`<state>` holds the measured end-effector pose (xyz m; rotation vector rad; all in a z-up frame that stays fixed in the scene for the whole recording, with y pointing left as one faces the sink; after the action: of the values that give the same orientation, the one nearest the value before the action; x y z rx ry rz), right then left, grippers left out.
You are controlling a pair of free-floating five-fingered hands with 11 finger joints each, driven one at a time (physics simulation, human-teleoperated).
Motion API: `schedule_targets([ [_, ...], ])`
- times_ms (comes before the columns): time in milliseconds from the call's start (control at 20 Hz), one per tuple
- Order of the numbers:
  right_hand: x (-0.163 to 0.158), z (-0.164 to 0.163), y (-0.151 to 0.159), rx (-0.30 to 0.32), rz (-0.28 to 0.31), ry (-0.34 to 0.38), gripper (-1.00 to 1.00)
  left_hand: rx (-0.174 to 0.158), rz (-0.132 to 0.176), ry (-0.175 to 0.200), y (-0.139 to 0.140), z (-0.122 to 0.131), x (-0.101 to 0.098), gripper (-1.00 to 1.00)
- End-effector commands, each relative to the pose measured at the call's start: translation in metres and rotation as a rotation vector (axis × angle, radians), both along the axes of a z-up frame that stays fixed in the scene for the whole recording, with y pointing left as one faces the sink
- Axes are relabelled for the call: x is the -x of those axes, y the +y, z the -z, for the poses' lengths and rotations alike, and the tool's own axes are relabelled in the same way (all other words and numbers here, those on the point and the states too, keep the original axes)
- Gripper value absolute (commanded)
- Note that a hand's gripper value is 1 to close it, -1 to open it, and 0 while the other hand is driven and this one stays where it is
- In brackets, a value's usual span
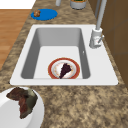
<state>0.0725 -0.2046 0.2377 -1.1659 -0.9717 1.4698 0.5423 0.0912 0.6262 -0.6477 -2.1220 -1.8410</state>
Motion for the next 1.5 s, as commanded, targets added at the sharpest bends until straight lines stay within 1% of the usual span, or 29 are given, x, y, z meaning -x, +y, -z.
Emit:
schedule_targets([
  [0, 0.000, 0.000, 0.000, 0.000, 0.000, 0.000, 0.00, -0.045, 0.016, 0.000, 0.013, -0.025, 0.012, 1.00],
  [50, 0.000, 0.000, 0.000, 0.000, 0.000, 0.000, 0.00, -0.045, 0.008, 0.007, 0.016, -0.031, 0.016, 1.00],
  [150, 0.000, 0.000, 0.000, 0.000, 0.000, 0.000, 0.00, -0.030, -0.005, 0.019, 0.026, -0.041, 0.028, 1.00],
  [300, 0.000, 0.000, 0.000, 0.000, 0.000, 0.000, 0.00, -0.013, -0.007, -0.014, 0.039, -0.041, 0.051, 1.00],
  [450, 0.000, 0.000, 0.000, 0.000, 0.000, 0.000, 0.00, -0.014, -0.011, -0.024, 0.051, -0.046, 0.074, 1.00],
  [550, 0.000, 0.000, 0.000, 0.000, 0.000, 0.000, 0.00, -0.007, -0.013, -0.026, 0.060, -0.047, 0.089, 1.00],
  [650, 0.000, 0.000, 0.000, 0.000, 0.000, 0.000, 0.00, -0.007, -0.014, -0.030, 0.068, -0.048, 0.104, 1.00],
  [700, 0.000, 0.000, 0.000, 0.000, 0.000, 0.000, 0.00, -0.020, -0.015, -0.034, 0.070, -0.050, 0.112, 1.00],
  [750, 0.000, 0.000, 0.000, 0.000, 0.000, 0.000, 0.00, -0.027, -0.015, -0.036, 0.073, -0.052, 0.120, 1.00],
  [850, 0.000, 0.000, 0.000, 0.000, 0.000, 0.000, 0.00, -0.030, -0.017, -0.030, 0.083, -0.053, 0.136, 1.00],
  [1000, 0.000, 0.000, 0.000, 0.000, 0.000, 0.000, 0.00, -0.027, -0.018, -0.033, 0.097, -0.051, 0.159, 1.00],
  [1050, 0.000, 0.000, 0.000, 0.000, 0.000, 0.000, 0.00, -0.014, -0.018, -0.033, 0.102, -0.051, 0.167, 1.00],
  [1250, 0.000, 0.000, 0.000, 0.000, 0.000, 0.000, 0.00, -0.017, -0.019, -0.033, 0.116, -0.044, 0.200, 1.00],
  [1350, 0.000, 0.000, 0.000, 0.000, 0.000, 0.000, 0.00, -0.017, -0.020, -0.021, 0.123, -0.043, 0.217, 1.00],
  [1450, 0.000, 0.000, 0.000, 0.000, 0.000, 0.000, 0.00, -0.016, -0.020, -0.015, 0.133, -0.035, 0.233, 1.00],
])
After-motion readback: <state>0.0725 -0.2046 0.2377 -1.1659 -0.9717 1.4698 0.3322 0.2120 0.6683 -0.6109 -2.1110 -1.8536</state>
